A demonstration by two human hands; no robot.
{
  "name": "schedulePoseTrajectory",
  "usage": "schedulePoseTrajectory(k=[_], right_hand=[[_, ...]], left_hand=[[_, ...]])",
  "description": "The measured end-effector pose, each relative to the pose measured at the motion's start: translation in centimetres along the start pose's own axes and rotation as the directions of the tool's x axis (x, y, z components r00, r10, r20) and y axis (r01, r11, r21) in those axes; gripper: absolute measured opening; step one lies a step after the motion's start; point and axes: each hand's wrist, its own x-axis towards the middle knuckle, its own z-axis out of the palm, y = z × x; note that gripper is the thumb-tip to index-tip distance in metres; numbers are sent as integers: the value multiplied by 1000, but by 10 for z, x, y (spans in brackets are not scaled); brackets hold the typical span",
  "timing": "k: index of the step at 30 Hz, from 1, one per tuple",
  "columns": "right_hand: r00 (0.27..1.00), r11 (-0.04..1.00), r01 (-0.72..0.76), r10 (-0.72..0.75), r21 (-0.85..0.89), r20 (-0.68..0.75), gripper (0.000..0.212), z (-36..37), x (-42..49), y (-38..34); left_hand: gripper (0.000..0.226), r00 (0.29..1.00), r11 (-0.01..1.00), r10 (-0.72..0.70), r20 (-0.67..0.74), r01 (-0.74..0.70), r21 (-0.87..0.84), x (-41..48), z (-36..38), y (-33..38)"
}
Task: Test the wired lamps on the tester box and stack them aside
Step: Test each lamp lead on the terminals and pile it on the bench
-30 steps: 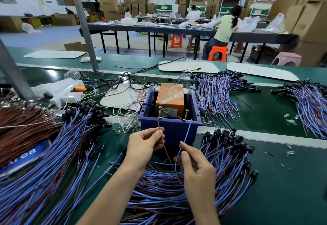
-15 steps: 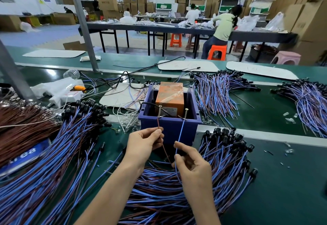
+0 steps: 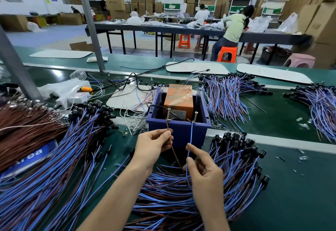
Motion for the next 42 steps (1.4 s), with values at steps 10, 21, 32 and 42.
schedulePoseTrajectory(k=[10,21,32,42], right_hand=[[982,996,53,-39,70,-184,36,-1,-1,-2],[950,993,35,3,116,-313,33,-1,-2,0],[963,988,25,18,153,-269,31,0,-4,-3],[973,915,175,-104,-362,207,25,8,-1,4]], left_hand=[[14,1000,998,-22,10,21,56,-2,-3,-2],[17,1000,998,-28,14,28,58,0,-1,4],[16,999,992,8,52,-15,126,1,-16,10],[16,918,643,366,-156,-128,755,12,-137,40]])
